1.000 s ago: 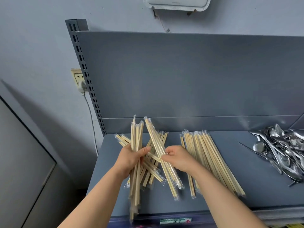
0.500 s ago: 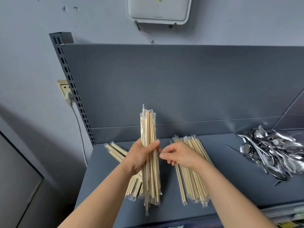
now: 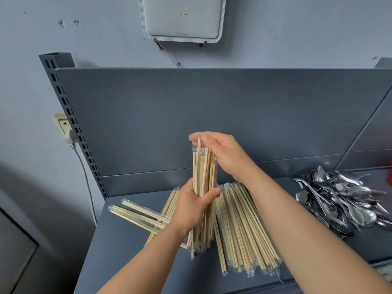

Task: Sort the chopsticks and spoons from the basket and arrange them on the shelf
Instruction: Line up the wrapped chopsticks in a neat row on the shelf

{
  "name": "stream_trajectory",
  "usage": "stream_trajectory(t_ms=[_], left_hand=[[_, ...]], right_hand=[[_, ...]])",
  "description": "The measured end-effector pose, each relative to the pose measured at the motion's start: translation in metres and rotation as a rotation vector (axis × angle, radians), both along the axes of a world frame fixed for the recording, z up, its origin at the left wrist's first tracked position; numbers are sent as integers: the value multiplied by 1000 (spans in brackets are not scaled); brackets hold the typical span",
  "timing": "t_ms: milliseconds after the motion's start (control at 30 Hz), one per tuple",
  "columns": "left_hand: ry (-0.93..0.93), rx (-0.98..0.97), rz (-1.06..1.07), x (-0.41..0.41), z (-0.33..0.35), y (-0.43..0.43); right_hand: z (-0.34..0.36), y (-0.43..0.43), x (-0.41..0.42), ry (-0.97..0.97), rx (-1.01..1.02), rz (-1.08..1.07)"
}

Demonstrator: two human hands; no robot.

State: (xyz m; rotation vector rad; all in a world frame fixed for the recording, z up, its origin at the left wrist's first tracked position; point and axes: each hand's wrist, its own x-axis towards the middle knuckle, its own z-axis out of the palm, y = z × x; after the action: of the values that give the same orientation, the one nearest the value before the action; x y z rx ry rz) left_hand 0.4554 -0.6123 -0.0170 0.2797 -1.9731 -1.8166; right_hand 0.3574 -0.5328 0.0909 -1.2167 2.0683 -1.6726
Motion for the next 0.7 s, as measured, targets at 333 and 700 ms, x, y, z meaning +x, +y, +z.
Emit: stream_trajectory(t_ms=[333,700], left_hand=[[-52,133,-55,-9,-12,10],[-586,160,268,-38,-46,19]], right_hand=[[-37,21,-12,-77,84,-115],[-130,107,-42,-115,929,-470]])
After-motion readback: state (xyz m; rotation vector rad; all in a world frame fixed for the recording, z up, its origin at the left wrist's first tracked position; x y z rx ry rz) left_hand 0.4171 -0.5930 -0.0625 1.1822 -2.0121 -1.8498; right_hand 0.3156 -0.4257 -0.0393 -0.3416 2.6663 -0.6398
